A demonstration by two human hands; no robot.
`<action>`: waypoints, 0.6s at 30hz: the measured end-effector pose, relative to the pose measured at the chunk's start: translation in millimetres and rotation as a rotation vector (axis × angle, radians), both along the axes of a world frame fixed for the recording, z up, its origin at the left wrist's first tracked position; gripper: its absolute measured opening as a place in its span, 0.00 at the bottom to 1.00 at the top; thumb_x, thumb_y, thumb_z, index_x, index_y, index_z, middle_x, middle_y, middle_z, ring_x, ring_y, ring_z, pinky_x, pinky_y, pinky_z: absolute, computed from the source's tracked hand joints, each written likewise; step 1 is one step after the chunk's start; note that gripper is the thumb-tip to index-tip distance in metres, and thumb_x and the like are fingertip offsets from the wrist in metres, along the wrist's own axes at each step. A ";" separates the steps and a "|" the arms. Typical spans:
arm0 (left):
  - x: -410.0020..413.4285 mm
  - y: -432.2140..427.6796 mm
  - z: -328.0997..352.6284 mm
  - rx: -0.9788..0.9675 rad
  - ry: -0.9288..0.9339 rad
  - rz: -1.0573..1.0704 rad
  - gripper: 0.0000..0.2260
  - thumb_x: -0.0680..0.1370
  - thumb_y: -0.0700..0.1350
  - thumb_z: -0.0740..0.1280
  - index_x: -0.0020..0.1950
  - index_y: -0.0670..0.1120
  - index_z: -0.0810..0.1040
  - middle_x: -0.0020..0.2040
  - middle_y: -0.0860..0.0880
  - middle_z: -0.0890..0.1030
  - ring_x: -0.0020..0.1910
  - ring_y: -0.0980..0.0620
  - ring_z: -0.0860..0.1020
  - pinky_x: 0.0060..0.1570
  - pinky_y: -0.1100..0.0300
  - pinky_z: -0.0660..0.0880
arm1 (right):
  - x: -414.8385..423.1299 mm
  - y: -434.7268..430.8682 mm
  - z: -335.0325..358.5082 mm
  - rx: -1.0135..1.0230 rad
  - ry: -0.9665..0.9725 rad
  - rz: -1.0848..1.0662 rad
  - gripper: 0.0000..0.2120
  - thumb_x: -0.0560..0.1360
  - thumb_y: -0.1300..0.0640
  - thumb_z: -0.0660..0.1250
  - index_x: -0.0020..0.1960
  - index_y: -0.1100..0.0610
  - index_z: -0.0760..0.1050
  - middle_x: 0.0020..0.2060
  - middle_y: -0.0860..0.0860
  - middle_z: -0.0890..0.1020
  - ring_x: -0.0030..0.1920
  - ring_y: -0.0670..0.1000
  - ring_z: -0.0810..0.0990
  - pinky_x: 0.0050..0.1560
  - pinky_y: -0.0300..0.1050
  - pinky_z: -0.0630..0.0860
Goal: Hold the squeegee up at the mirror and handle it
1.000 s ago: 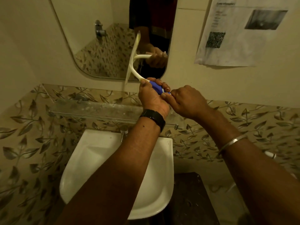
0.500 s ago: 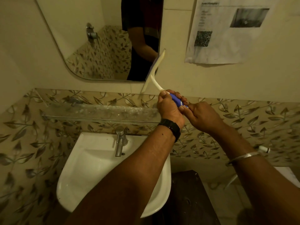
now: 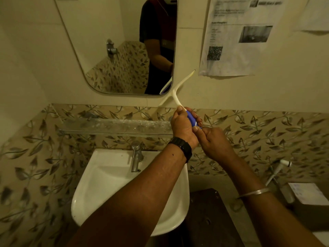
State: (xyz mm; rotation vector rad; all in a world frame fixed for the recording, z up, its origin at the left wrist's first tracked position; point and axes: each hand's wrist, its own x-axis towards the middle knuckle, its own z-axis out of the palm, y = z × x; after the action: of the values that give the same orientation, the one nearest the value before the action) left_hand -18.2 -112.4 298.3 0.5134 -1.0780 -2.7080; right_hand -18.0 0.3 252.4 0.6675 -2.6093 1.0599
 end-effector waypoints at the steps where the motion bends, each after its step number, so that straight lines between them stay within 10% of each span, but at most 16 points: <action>1: 4.2 -3.2 1.3 -0.010 -0.012 -0.013 0.20 0.87 0.52 0.56 0.41 0.44 0.73 0.31 0.47 0.74 0.26 0.49 0.71 0.28 0.62 0.69 | 6.5 -4.6 -1.3 -0.020 -0.007 -0.009 0.32 0.82 0.34 0.52 0.32 0.55 0.75 0.24 0.54 0.75 0.25 0.54 0.72 0.30 0.55 0.75; 18: 98.8 -114.3 6.6 -0.210 -0.038 -0.241 0.12 0.87 0.46 0.58 0.52 0.42 0.78 0.38 0.44 0.79 0.31 0.48 0.75 0.33 0.56 0.72 | 140.1 -141.4 0.4 -0.532 -0.275 -0.091 0.31 0.87 0.44 0.52 0.35 0.63 0.75 0.23 0.54 0.74 0.23 0.47 0.71 0.25 0.37 0.68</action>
State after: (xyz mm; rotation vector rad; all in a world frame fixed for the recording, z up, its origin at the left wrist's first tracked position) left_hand 80.6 -226.7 304.9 0.4251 -1.5032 -2.7451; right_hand 122.1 -141.0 252.7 0.2911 -2.3605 1.8226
